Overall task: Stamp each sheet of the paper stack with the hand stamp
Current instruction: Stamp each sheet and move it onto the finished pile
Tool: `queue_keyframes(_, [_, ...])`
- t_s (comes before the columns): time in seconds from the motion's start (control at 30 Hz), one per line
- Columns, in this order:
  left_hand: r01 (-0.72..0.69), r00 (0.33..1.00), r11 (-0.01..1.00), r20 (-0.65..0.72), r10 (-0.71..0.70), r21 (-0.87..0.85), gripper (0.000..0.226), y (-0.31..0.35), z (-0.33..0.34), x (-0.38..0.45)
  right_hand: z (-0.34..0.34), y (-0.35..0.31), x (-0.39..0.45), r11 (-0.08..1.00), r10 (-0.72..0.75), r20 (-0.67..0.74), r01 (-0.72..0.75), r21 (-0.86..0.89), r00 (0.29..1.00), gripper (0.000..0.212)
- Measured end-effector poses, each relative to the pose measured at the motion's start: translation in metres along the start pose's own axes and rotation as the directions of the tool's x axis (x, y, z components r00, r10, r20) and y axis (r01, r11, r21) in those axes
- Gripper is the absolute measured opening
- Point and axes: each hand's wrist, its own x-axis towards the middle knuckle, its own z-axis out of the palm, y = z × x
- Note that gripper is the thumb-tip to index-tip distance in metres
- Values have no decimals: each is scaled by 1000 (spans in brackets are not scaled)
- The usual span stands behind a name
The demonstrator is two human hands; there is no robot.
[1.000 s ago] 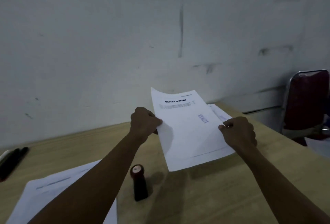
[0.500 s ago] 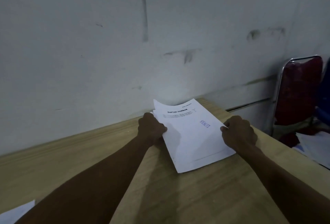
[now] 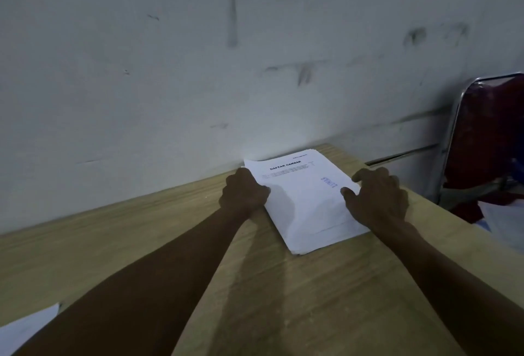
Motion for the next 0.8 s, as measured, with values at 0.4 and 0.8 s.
queue_keyframes(0.4, [-71,991,991,108,83,-112,28,-8,-109,-90,-47,-89,-147,897,-284,178,195,397,942,23])
queue_keyframes(0.8, [-285,956,946,-114,269,-155,15,-118,-244,-225,-69,-162,-275,750,-606,328,383,540,725,71])
